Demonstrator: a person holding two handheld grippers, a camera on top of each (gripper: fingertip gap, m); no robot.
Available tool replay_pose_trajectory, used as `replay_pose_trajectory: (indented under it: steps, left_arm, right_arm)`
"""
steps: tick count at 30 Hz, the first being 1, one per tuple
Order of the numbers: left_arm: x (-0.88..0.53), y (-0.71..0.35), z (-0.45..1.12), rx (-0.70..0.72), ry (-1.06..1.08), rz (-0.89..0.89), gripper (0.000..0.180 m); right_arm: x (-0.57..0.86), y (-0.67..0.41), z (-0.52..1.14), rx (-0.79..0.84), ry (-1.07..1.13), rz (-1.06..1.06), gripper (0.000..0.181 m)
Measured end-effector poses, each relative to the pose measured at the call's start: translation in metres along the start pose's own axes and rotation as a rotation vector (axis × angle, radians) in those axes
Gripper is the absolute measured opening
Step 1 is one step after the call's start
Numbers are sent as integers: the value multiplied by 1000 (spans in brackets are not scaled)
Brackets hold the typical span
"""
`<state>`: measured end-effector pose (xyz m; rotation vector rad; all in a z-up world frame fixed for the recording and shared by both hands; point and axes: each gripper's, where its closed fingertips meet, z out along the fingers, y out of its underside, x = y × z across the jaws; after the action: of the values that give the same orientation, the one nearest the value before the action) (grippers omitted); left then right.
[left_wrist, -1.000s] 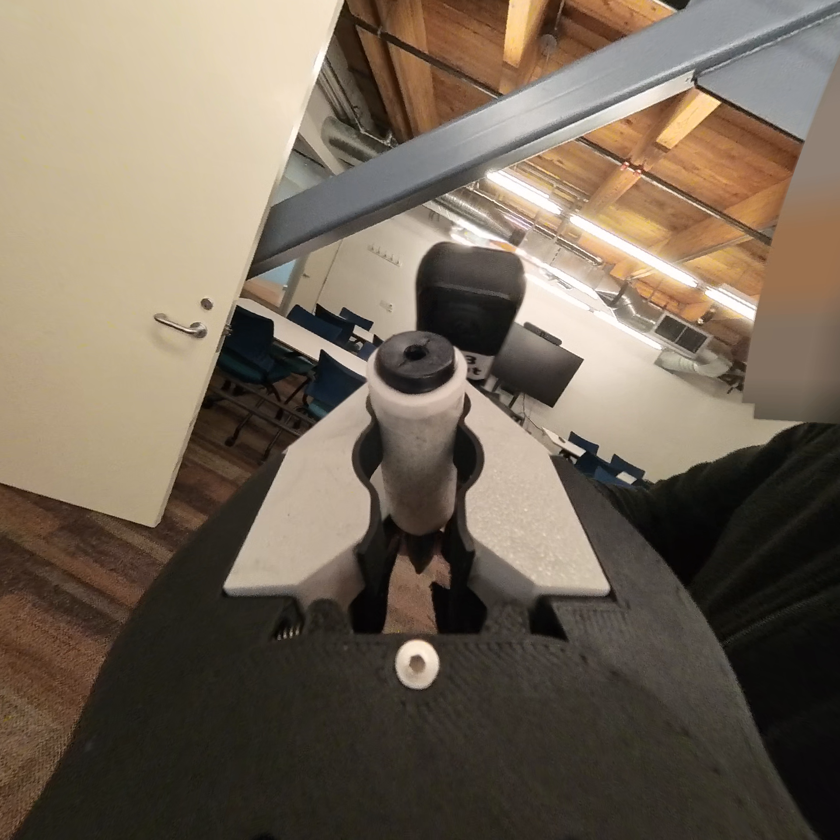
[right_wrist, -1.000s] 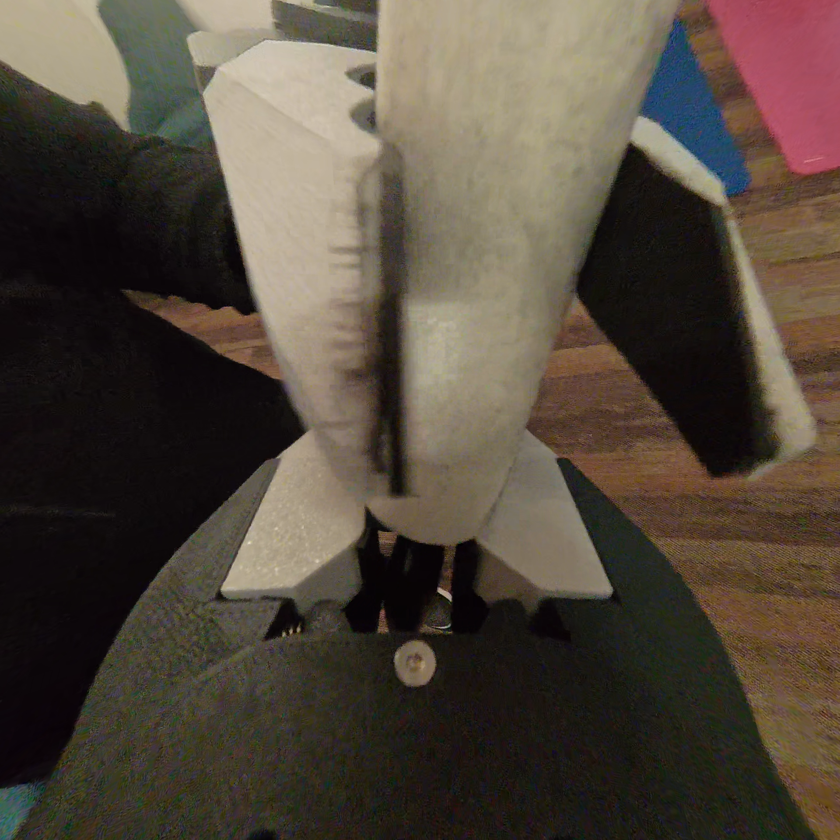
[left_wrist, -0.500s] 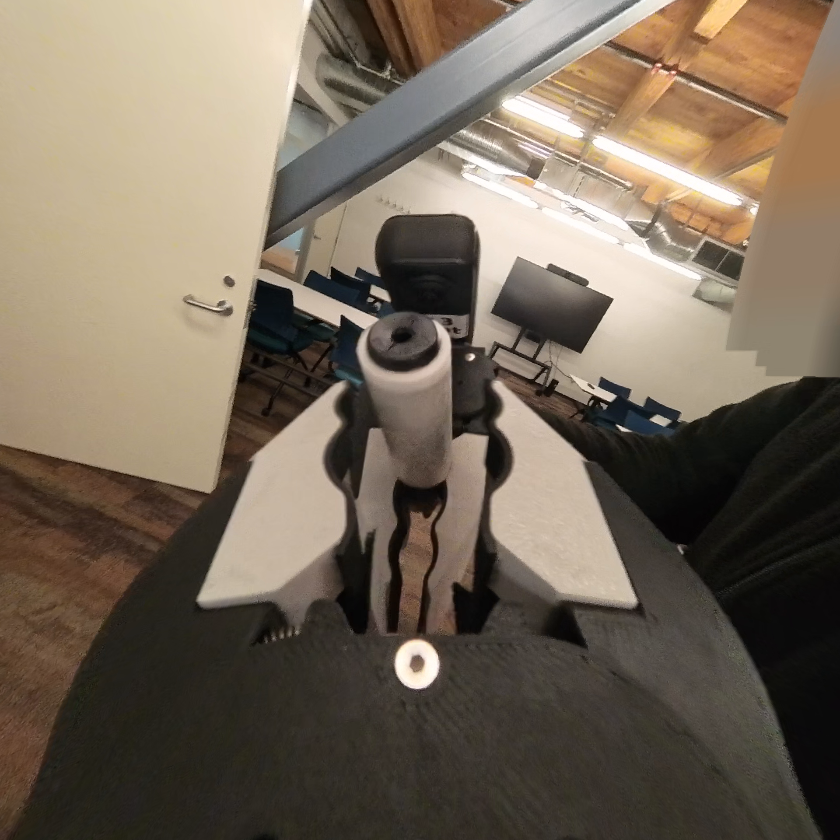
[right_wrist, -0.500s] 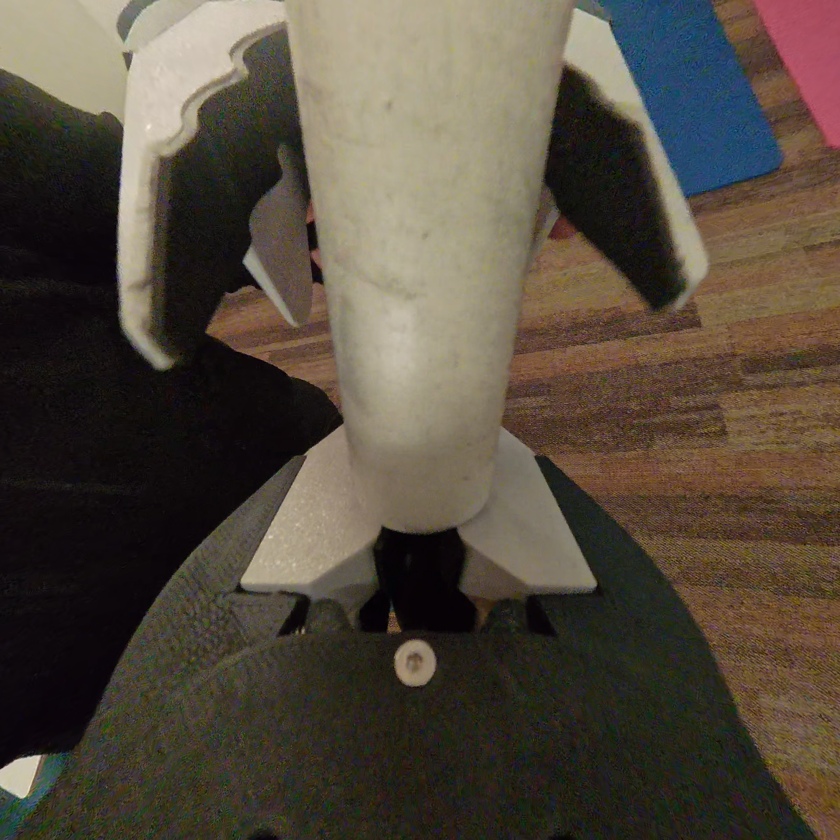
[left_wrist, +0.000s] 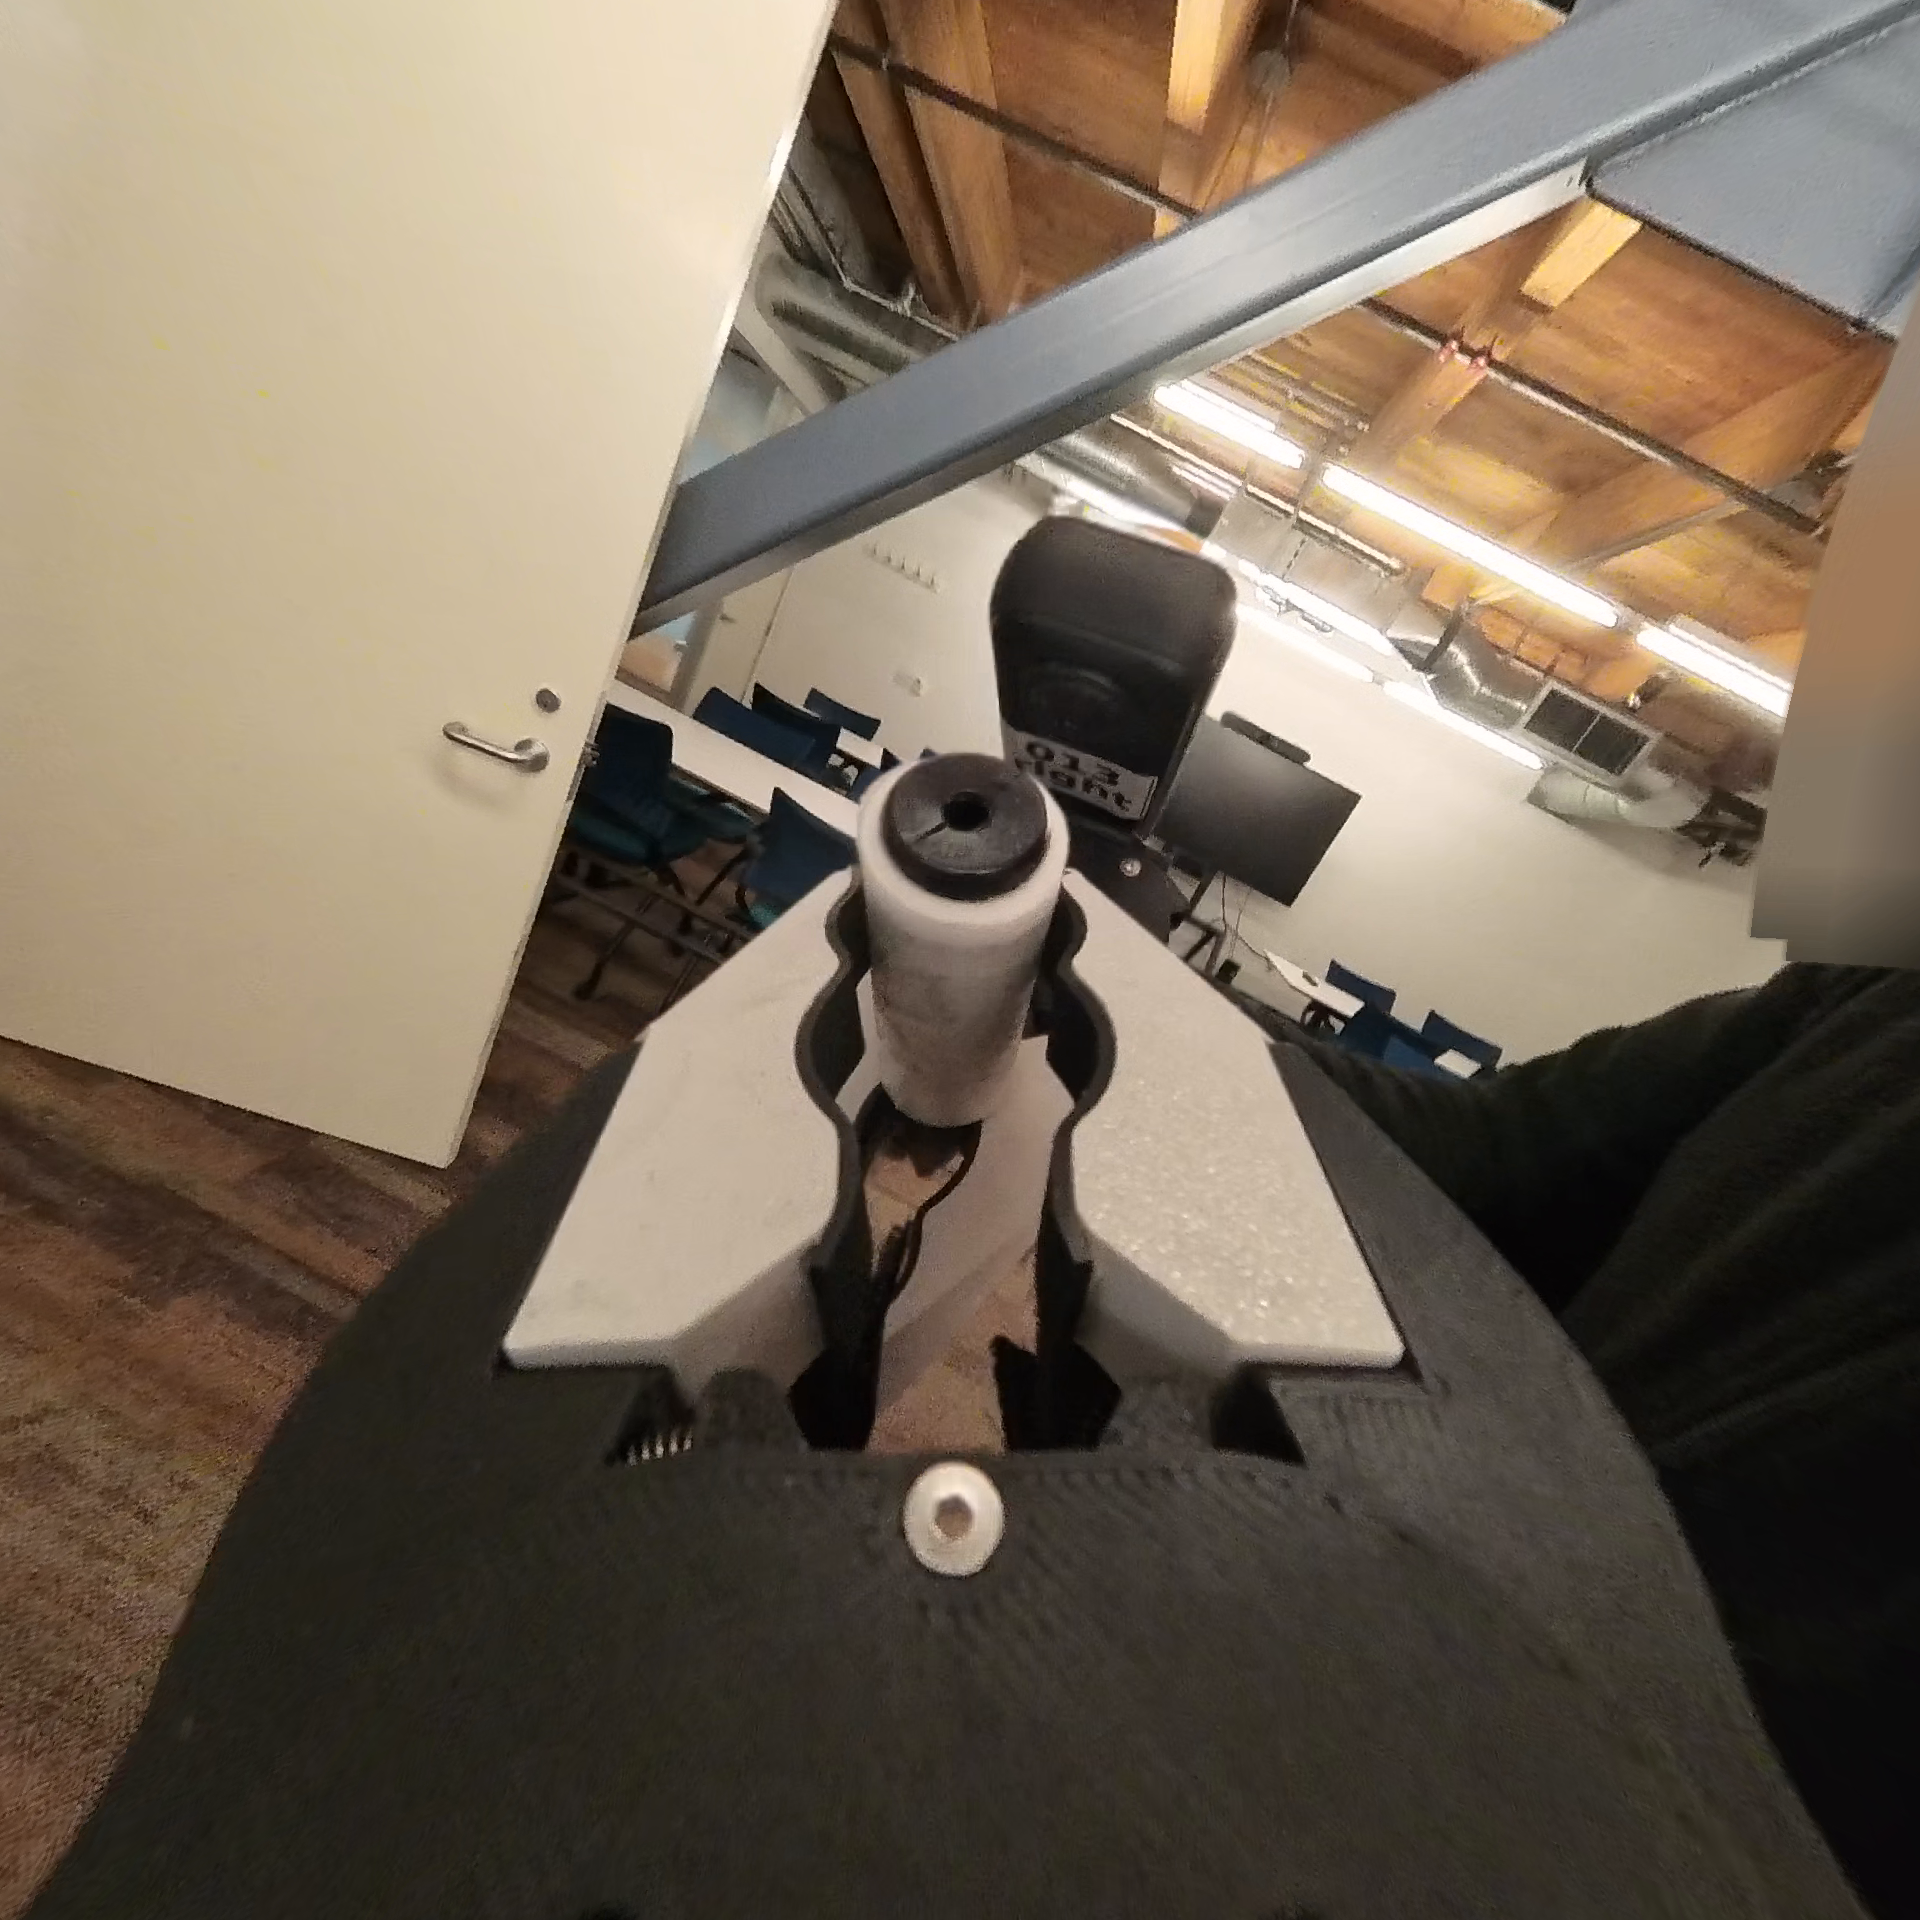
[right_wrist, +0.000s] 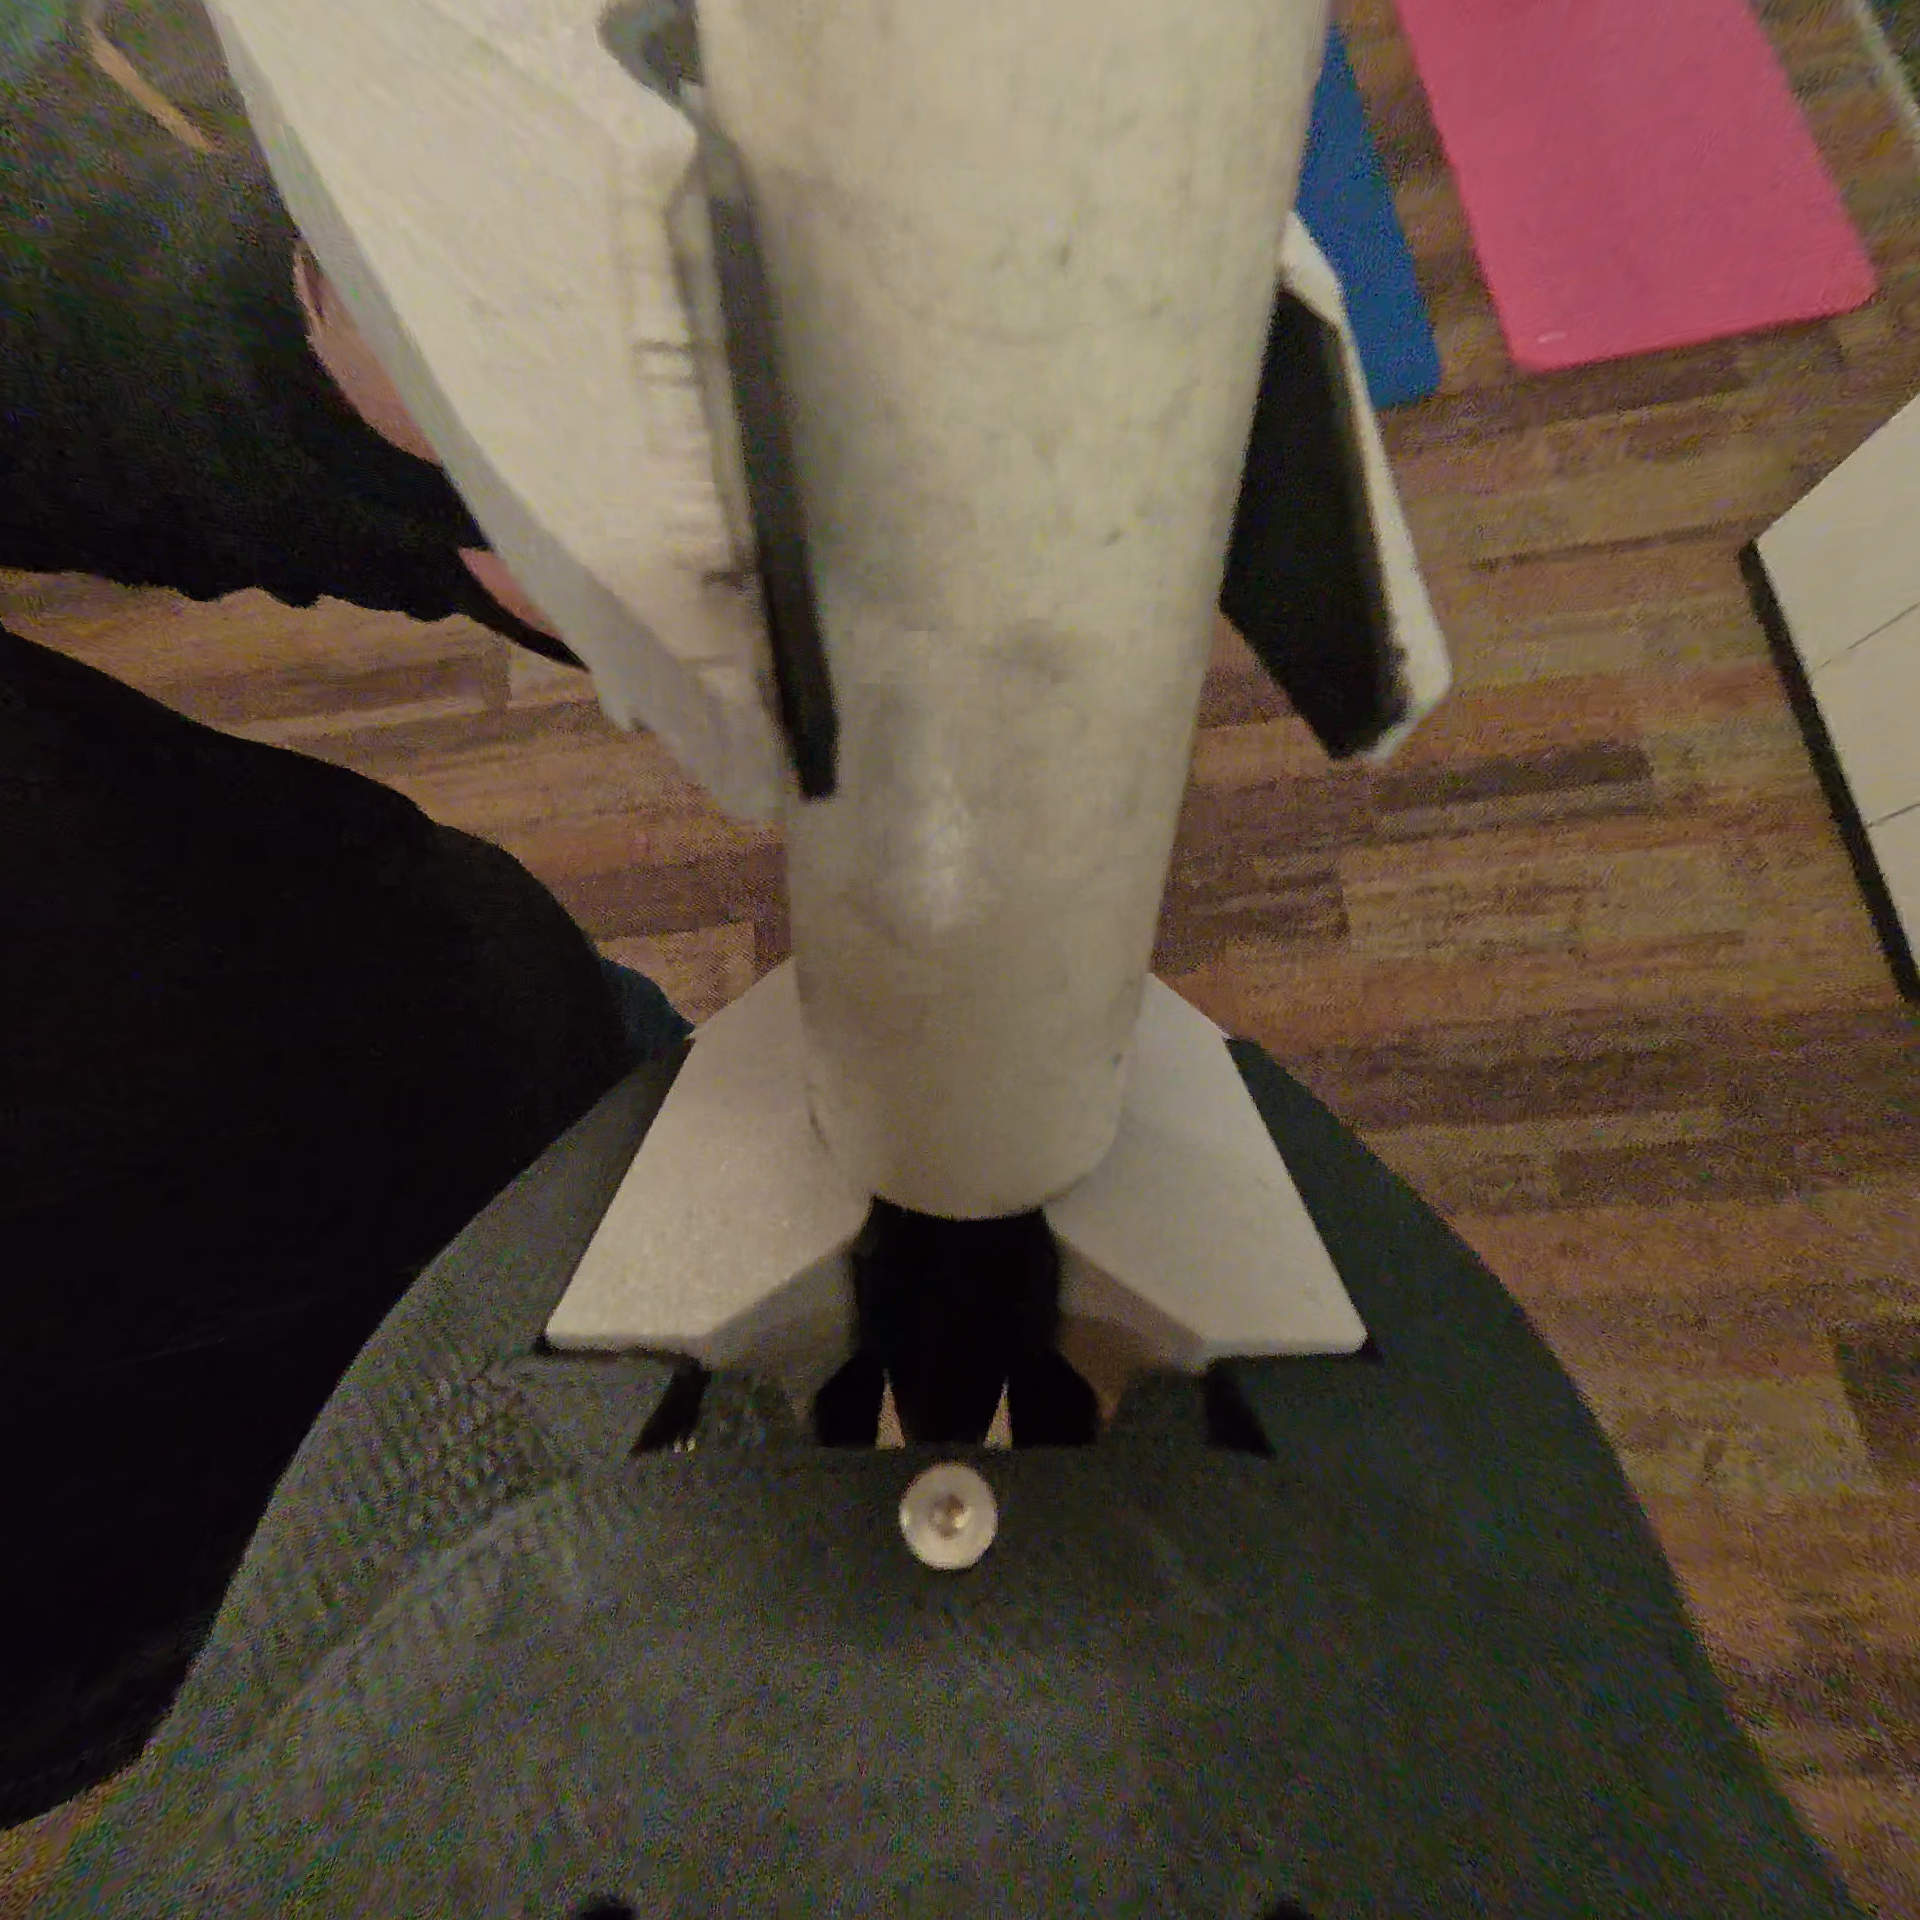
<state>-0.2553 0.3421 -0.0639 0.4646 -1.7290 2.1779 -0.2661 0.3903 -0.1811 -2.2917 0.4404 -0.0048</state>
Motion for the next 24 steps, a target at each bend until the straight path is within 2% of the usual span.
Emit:
replay_pose_trajectory:
  steps: [1, 2, 3, 5, 7, 8, 10, 13, 18, 24]
  left_arm:
    - [0, -4, -4, 15, -9, -4, 29]
    - [1, -9, -7, 37, -5, -15, 29]
    - [1, -12, -10, 48, -5, -24, 29]
    - [-1, -15, -15, 54, -20, -9, 29]
    - [-1, -22, -22, 91, -1, -51, 29]
    - [0, -25, -25, 108, 12, -62, 29]
    - [1, -26, -30, 115, 37, -66, 29]
    - [4, -31, -33, 121, 59, -27, 29]
    - [0, -34, -27, 116, 62, 34, 30]
    - [-33, -25, 4, 5, -64, 130, 31]
  right_arm:
    - [-2, -6, 3, 20, -10, 4, 21]
    - [-1, -11, 6, 23, -3, 14, 46]
    - [2, -14, 10, 21, 10, 26, 58]
    - [2, -24, 15, 46, 5, 32, 46]
    - [-2, -34, 18, 65, -9, 15, 41]
    - [-8, -37, 20, 58, -51, 22, 41]
    - [-22, -39, 25, 39, -160, 14, 26]
    - [-35, -48, 25, 68, -273, 17, 18]
    - [-27, -46, 22, 65, -274, 1, 14]
    - [18, -16, 7, -8, -198, -25, 13]
